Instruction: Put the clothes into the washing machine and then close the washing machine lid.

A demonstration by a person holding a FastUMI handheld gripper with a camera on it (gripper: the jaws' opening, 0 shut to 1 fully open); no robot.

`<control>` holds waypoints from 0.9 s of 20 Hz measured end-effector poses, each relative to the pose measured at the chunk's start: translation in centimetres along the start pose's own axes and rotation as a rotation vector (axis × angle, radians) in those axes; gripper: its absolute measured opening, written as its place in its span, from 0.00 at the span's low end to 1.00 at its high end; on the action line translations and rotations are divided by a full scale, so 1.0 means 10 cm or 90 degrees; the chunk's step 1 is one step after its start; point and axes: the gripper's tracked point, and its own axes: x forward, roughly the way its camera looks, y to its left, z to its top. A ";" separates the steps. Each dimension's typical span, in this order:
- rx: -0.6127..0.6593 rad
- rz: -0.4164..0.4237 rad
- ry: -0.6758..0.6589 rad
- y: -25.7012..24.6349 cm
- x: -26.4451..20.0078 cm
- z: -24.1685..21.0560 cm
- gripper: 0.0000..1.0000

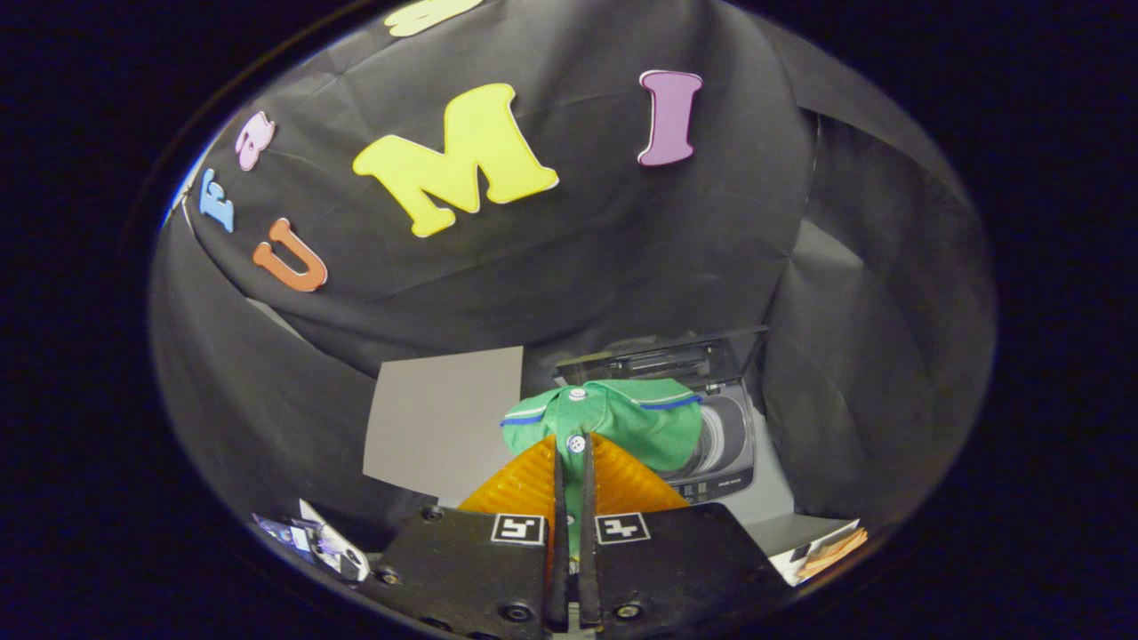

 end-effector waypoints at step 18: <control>-0.016 -0.016 0.141 -1.02 1.75 -0.57 0.08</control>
